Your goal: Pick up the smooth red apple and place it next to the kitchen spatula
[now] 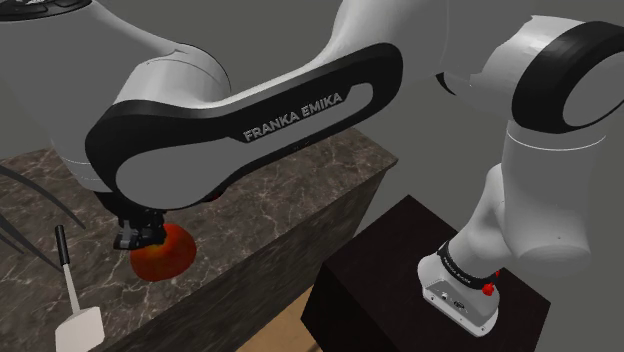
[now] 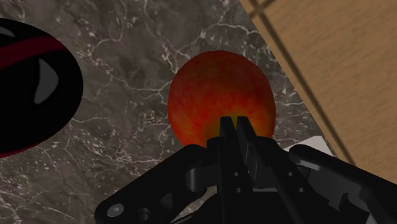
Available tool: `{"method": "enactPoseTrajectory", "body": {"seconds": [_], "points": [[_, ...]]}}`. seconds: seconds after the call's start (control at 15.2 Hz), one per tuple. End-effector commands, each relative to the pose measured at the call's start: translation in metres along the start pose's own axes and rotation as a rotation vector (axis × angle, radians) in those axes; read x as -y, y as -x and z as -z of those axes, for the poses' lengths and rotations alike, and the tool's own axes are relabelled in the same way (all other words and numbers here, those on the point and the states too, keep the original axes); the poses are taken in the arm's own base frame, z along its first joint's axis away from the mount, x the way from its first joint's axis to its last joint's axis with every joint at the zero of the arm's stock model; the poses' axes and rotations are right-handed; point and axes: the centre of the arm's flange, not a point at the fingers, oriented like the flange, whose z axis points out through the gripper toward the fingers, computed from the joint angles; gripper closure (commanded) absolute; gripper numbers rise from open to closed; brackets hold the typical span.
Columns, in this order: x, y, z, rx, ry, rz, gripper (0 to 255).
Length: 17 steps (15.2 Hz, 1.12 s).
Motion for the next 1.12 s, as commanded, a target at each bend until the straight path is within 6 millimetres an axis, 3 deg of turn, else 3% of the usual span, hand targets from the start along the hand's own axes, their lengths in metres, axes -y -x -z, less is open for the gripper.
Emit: {"method": "enactPoseTrajectory", "body": {"seconds": [0.0,0.26,0.33,0.66,0.92,1.06], "points": [[0.000,0.000,-0.001,-0.001,0.000,0.000,255],[0.000,0.000,-0.001,-0.001,0.000,0.000,255],[0.000,0.000,-0.001,-0.001,0.000,0.000,0],[0.000,0.000,-0.001,-0.001,0.000,0.000,0],[0.000,0.000,0.049,-0.001,0.000,0.000,0],[0.000,0.000,0.049,-0.001,0.000,0.000,0]]}}
